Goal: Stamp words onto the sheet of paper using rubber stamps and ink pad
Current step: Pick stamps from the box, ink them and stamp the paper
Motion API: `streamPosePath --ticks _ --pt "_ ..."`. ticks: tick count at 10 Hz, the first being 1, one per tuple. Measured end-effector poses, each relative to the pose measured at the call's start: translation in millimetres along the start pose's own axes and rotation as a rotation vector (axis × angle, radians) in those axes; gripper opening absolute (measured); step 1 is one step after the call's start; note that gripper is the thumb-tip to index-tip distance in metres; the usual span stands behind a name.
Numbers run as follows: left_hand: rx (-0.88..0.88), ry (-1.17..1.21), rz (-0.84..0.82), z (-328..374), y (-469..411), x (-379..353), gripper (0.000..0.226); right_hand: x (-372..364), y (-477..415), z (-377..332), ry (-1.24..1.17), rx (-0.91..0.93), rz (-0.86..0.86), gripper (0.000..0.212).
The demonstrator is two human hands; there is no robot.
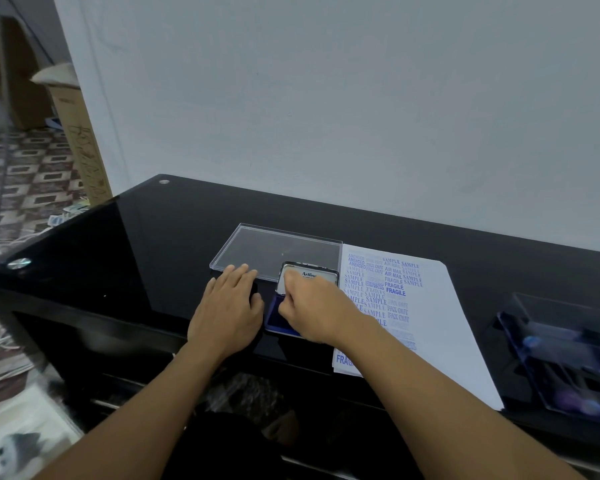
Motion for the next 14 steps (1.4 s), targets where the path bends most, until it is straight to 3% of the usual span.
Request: streamPosePath --ticks 14 --pt "0.000 0.002 -0.017 -2.6 -1.4 -3.4 0.054 -2.4 -4.1 4.3 -0.047 -0.031 0.001 0.015"
Point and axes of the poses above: each hand's wrist, its own y-axis away from the middle knuckle, its own x-axis out of the back of the hand, z = x × y, the point moved 10 cm from there along -y, towards the middle knuckle, and after that the axes turned 13 degrees about z, right-handed, at the moved point
